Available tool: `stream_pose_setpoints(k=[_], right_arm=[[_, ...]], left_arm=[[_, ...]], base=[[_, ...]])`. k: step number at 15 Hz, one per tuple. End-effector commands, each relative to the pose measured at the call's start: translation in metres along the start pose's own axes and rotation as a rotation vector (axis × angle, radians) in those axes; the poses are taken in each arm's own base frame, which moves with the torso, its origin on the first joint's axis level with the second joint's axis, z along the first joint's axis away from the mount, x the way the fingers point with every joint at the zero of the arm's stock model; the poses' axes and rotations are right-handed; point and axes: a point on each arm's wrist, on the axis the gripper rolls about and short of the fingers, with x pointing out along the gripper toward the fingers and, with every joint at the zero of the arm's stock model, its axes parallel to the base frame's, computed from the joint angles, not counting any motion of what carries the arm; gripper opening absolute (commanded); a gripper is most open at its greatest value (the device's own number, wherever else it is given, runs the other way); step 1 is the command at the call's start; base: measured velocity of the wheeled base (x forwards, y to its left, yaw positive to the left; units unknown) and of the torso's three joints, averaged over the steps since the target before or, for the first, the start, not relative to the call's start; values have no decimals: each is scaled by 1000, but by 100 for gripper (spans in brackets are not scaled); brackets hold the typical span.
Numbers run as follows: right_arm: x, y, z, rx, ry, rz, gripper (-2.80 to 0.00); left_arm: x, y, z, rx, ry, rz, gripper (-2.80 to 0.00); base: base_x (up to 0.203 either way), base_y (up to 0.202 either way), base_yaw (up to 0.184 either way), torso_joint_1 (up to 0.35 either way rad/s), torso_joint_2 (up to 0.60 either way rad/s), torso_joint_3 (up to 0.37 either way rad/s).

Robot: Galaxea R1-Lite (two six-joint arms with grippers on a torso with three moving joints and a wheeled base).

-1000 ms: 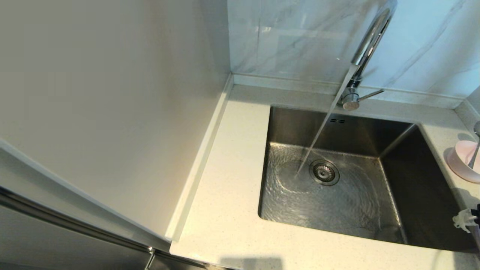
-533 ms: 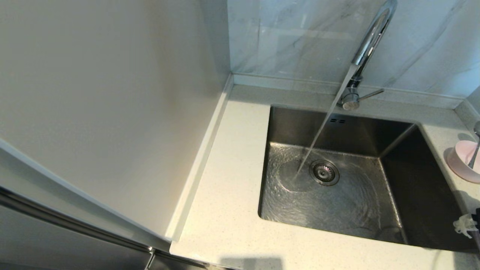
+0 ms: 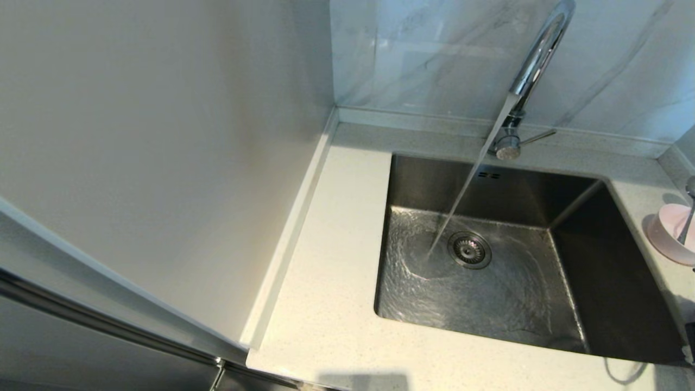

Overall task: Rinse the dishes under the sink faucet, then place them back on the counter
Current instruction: Pick up the plate

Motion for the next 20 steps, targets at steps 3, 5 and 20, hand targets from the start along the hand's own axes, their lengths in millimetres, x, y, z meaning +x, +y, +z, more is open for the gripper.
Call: stream_pose_setpoints(k=[3,5,20], right_arm=[[-2,3,-13,-2,26,7,-280],[-8,5,-16,-8,2,10,-280],[-90,53,-65,-378,-406,209,-280]], left_arm=[[0,0,0,0,0,1,-280],[0,0,0,0,0,1,-280],[0,0,0,0,0,-1,-280]], base=[[0,0,0,0,0,0],[0,0,0,0,0,0],[0,0,0,0,0,0]])
